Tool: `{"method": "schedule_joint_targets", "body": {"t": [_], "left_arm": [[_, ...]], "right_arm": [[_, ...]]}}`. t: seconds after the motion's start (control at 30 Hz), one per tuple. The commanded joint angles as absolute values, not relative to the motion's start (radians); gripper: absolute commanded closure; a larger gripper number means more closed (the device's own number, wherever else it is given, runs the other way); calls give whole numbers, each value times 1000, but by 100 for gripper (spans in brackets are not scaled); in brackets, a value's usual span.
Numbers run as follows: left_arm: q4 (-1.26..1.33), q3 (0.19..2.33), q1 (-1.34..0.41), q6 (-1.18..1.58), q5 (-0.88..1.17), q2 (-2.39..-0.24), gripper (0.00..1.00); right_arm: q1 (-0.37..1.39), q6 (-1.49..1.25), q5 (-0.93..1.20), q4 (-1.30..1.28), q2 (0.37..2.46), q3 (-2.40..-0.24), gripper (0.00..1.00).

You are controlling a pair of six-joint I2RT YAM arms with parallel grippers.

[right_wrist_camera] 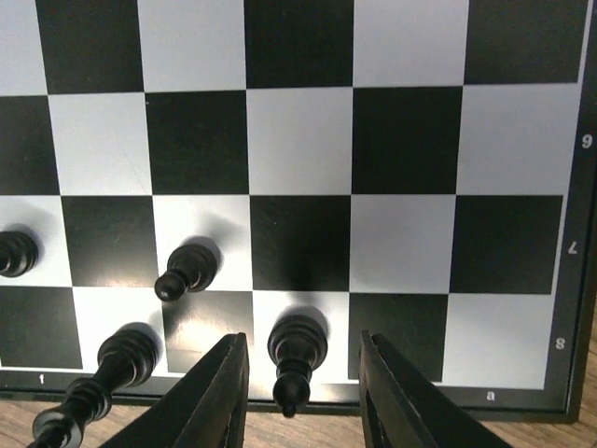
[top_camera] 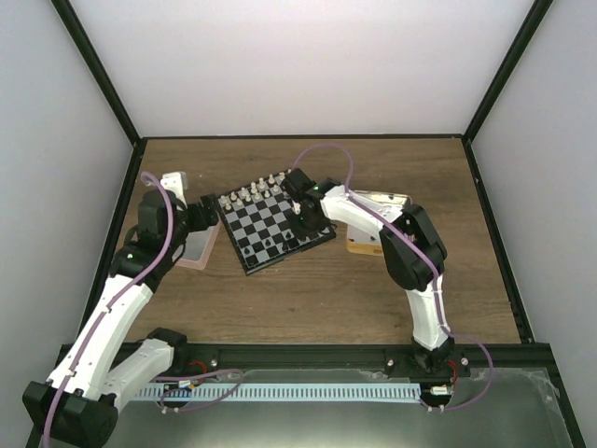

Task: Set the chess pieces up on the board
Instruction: Place the chess piece on the chessboard, then adjust the chess piece on the chessboard.

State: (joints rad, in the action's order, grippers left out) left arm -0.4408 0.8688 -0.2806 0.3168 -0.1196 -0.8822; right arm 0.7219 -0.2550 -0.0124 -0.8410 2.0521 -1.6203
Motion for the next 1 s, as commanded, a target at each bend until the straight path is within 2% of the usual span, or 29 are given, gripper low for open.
{"method": "schedule_joint_targets", "body": {"t": [0.0, 0.17, 0.63, 0.97], "left_arm": [[-436, 858, -273, 317, -123, -890, 10], [-436, 857, -270, 320, -119, -900, 11], [-433, 856, -261, 324, -104, -916, 11], [-431, 854, -256, 327, -92, -920, 10]], "right_arm": [[730, -290, -21, -764, 2016, -1589, 66], [730, -299, -10, -720, 2011, -1540, 68], [730, -290, 0, -687, 2002, -1503, 83], [731, -287, -17, -689, 1994, -1494, 86]]}}
